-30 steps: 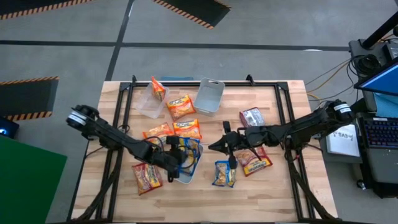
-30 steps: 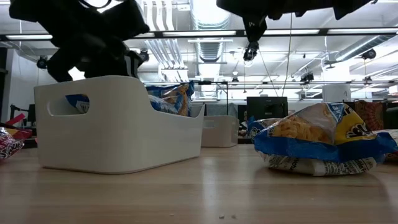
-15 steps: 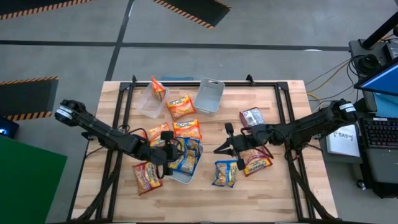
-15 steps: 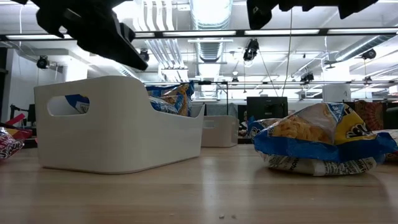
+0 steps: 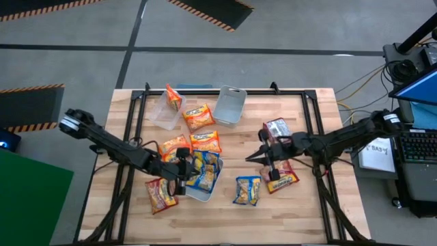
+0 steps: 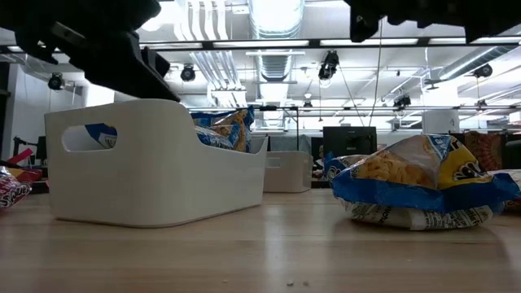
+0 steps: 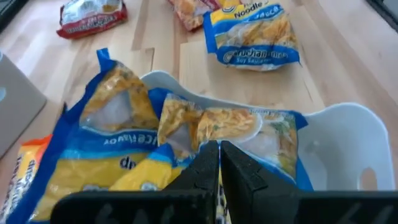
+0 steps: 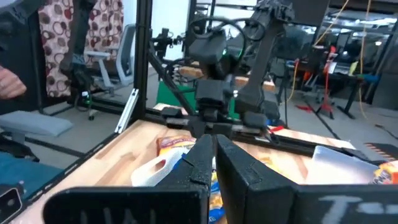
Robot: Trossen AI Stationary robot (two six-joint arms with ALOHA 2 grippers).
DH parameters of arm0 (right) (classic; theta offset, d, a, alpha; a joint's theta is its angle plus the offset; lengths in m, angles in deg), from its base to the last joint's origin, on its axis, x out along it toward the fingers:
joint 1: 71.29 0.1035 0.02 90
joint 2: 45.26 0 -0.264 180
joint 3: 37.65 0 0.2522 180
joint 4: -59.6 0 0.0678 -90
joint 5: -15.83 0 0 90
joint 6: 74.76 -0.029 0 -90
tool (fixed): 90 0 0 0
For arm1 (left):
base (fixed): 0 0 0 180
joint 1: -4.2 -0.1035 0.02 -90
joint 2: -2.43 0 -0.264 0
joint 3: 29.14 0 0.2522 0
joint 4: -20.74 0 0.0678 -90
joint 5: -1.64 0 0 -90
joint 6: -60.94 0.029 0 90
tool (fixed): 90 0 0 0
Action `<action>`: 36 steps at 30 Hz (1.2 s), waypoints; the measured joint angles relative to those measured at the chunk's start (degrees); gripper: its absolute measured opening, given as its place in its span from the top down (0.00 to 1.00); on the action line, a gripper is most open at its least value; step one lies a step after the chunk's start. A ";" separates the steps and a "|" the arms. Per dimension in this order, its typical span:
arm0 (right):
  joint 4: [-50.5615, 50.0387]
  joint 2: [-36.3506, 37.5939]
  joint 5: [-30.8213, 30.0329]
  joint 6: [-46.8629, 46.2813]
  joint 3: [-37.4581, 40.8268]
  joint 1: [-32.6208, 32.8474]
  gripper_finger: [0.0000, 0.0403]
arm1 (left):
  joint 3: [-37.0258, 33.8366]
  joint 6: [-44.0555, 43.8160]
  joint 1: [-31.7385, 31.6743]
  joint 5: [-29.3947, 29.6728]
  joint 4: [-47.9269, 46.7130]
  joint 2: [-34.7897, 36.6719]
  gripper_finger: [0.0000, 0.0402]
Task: Sort Maruchan noodles
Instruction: Put the blue noodle pack into the white bin
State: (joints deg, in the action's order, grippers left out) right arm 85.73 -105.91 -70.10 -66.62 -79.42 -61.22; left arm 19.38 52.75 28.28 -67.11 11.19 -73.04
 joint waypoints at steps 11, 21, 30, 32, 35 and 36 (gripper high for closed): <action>5.94 3.18 -0.05 -0.81 5.21 -0.35 0.98 | -1.56 -1.98 0.31 -1.28 0.29 -3.37 1.00; 5.90 2.98 -0.22 -1.07 5.29 -0.35 0.98 | 1.99 2.51 0.63 -1.40 0.37 -2.39 1.00; 6.00 2.52 -0.24 -2.17 5.31 -0.35 0.98 | 0.20 0.20 0.48 -1.16 2.31 -6.42 1.00; 5.83 2.52 -0.26 -2.19 5.33 -0.35 0.98 | 0.24 -0.43 0.48 -2.17 3.01 -7.39 1.00; 5.87 2.54 -3.72 -4.73 5.33 -0.34 0.98 | 0.22 -0.24 0.48 -2.67 5.48 -8.01 1.00; 5.80 2.54 -6.23 -6.58 5.33 -0.33 0.98 | 0.22 0.55 0.50 -2.81 6.37 -7.71 1.00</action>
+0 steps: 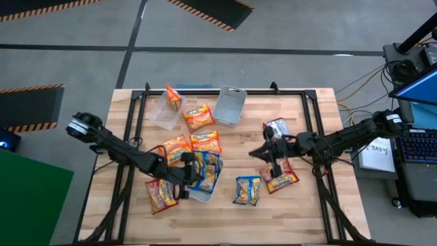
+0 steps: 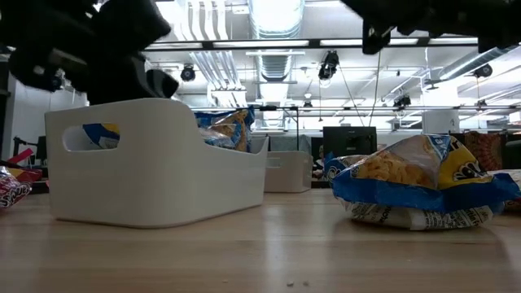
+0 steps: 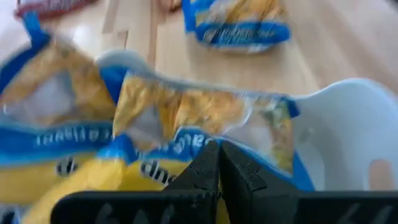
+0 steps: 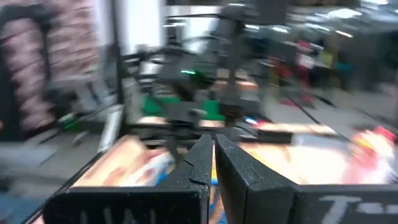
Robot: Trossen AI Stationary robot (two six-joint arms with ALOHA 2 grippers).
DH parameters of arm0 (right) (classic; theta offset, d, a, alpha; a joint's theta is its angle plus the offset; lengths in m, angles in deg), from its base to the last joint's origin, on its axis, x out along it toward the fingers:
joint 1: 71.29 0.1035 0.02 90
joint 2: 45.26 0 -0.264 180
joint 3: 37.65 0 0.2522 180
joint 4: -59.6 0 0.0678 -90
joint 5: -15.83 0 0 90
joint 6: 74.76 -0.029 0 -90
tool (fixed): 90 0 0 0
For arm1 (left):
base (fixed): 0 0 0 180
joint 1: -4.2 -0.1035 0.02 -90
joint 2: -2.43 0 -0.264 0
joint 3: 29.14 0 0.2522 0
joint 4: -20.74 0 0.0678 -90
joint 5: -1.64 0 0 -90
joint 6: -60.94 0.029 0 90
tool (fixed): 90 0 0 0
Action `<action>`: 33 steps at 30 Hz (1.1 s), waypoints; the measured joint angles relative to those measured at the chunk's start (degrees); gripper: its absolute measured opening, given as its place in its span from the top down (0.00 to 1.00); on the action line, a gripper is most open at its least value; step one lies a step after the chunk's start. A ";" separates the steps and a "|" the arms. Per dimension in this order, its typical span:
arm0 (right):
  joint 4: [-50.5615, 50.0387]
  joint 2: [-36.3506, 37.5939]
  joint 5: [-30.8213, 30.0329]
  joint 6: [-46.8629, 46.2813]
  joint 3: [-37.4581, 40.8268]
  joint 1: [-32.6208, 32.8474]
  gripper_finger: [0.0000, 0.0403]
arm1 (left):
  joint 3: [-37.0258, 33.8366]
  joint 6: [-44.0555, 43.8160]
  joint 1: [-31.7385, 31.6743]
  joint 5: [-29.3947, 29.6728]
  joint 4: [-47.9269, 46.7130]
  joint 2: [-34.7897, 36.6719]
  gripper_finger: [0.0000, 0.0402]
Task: Sort Maruchan noodles
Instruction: Put the blue noodle pack into the white bin, then put the top red noodle pack into the gray bin
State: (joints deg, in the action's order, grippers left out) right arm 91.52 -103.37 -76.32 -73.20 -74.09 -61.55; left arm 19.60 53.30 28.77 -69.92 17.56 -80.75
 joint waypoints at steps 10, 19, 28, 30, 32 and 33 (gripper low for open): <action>-22.16 0.46 -19.40 -18.58 -6.80 -0.30 0.98 | 0.59 13.00 -0.56 0.54 -0.89 12.02 1.00; -71.22 -1.32 -22.95 -40.68 -21.15 -5.99 0.98 | 0.57 25.27 -4.64 2.04 -2.26 26.33 1.00; -91.49 -2.03 -19.77 -53.91 -22.37 -11.45 0.98 | 0.57 34.80 -11.16 10.60 -2.46 35.57 1.00; -92.31 -2.03 -18.24 -54.96 -22.34 -12.42 0.96 | 0.57 36.03 -12.65 11.97 -2.48 36.44 1.00; -92.22 -2.03 -15.23 -55.47 -22.32 -13.54 0.93 | 0.57 37.32 -14.10 12.75 -2.48 37.19 1.00; -92.03 -2.03 -13.91 -55.69 -22.31 -14.15 0.90 | 0.57 38.10 -14.87 13.02 -2.46 37.53 1.00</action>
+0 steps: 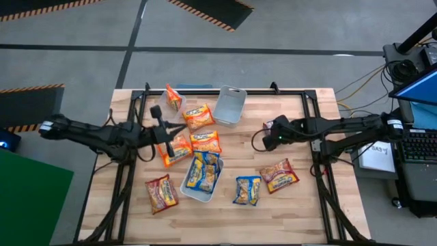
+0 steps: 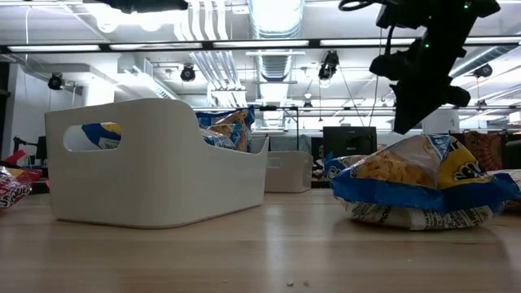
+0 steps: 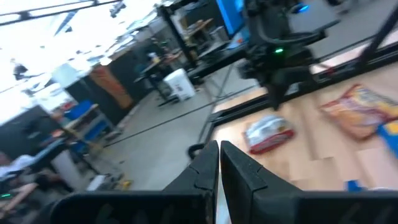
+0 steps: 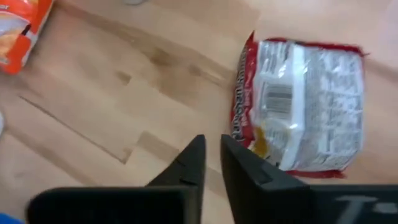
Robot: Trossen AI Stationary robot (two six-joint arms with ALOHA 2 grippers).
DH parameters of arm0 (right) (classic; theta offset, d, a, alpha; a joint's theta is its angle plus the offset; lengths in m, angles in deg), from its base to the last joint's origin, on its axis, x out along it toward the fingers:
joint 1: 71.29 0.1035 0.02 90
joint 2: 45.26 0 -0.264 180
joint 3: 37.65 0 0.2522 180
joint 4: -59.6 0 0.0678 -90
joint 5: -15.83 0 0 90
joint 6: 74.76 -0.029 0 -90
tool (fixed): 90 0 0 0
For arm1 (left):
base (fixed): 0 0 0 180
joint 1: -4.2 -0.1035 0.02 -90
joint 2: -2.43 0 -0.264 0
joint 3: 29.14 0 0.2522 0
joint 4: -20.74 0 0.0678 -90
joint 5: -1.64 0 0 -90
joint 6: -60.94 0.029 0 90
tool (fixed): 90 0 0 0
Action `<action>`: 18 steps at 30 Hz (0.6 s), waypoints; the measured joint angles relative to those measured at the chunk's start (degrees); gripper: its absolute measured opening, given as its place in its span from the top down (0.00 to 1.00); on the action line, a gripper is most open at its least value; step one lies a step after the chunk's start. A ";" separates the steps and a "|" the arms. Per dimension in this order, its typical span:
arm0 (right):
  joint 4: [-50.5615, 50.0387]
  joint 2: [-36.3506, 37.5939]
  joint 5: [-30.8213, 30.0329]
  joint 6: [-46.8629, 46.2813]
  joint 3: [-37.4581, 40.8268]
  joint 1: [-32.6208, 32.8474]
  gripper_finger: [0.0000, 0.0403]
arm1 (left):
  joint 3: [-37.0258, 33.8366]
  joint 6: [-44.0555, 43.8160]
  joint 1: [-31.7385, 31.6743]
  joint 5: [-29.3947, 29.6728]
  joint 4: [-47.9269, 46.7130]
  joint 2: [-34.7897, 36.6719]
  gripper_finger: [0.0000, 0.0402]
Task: Sort Maruchan noodles
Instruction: Put the top red noodle pack into the gray bin
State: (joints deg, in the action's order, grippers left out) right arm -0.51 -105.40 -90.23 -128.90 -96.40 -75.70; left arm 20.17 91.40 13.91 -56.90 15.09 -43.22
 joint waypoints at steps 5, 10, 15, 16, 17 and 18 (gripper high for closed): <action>0.66 -1.17 2.20 -1.48 0.02 -3.37 0.72 | 0.00 3.58 -3.71 0.12 0.02 1.49 1.00; 2.57 -5.61 3.08 -1.28 0.04 -7.69 0.51 | 0.00 5.26 -7.46 0.09 0.07 2.15 1.00; 3.95 -11.84 3.01 0.70 0.04 -10.37 0.39 | -0.02 5.32 -10.22 0.05 -0.01 1.97 1.00; 3.99 -13.13 3.02 0.96 0.04 -10.32 0.38 | -0.02 5.59 -10.53 0.03 -0.02 1.95 1.00; 4.11 -14.42 2.95 1.54 0.04 -10.26 0.37 | -0.07 5.68 -10.72 -0.02 -0.02 1.93 1.00; 4.35 -15.71 2.68 2.39 0.04 -10.23 0.36 | -0.07 5.68 -10.74 -0.02 0.02 1.98 1.00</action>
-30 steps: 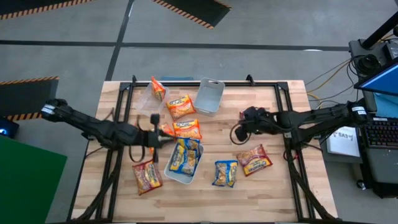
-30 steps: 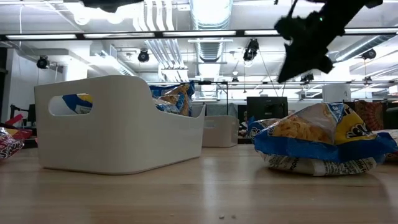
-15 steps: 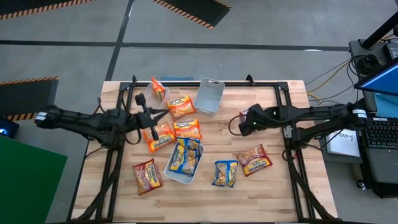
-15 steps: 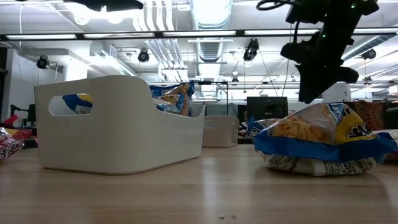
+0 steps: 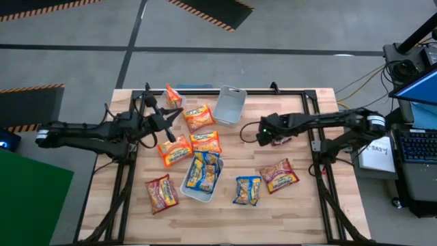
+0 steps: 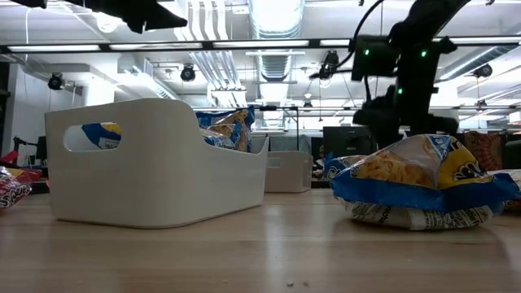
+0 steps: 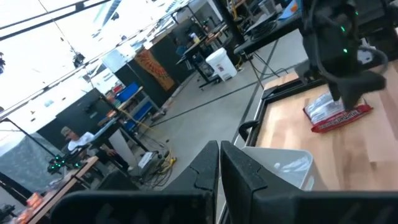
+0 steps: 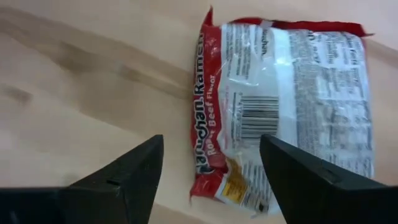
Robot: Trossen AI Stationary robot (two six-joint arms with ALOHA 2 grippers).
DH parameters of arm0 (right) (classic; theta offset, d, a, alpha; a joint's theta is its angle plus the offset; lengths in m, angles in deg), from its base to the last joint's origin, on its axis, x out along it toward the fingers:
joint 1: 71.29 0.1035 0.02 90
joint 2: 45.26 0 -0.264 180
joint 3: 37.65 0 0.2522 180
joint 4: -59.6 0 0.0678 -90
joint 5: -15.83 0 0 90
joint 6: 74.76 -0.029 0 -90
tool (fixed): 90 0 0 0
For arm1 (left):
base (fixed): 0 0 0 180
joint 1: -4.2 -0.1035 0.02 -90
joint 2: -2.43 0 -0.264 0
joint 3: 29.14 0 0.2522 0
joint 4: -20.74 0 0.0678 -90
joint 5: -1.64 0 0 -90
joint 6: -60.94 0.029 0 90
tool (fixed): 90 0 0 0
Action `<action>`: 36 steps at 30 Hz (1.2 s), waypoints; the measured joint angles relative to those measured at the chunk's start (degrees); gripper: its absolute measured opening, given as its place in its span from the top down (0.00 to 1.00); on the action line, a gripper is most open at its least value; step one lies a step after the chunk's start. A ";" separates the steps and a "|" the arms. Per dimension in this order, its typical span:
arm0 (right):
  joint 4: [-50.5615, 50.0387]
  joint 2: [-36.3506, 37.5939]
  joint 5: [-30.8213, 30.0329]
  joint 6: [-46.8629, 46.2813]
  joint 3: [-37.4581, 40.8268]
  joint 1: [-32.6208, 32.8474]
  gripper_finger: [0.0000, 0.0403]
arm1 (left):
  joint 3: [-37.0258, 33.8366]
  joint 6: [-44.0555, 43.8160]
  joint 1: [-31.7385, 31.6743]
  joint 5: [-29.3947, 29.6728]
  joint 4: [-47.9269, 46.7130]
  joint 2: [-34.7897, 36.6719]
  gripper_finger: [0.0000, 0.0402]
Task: Sort Maruchan noodles
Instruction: Put the top red noodle pack into the gray bin
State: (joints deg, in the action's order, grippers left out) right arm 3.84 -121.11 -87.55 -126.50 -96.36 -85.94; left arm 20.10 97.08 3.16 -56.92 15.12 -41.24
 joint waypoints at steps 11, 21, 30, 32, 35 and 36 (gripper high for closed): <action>3.55 -11.84 -7.29 3.85 -0.13 -0.02 0.45 | 0.00 -2.91 0.02 -0.09 0.30 0.95 1.00; 3.41 -13.27 -7.13 4.75 -1.96 -0.03 0.80 | -0.02 -4.53 0.02 -0.09 -0.81 1.02 1.00; 3.18 -10.13 -6.54 8.93 -6.18 -0.03 0.96 | -0.02 -5.42 0.09 -0.09 -1.49 1.06 1.00; 3.10 -9.45 -6.69 10.69 -7.77 -0.03 0.96 | -0.02 -5.66 0.09 -0.09 -1.66 1.08 1.00; 3.05 -8.51 -6.65 13.48 -10.46 -0.03 0.97 | -0.02 -5.75 0.09 -0.09 -1.61 1.11 1.00; 3.16 -8.11 -6.10 14.31 -11.41 -0.08 0.97 | -0.02 -5.79 0.09 -0.09 -1.64 1.11 1.00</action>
State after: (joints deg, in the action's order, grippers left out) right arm 7.00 -129.22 -93.65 -112.19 -107.77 -86.01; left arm 20.08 91.29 3.25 -57.01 13.48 -40.14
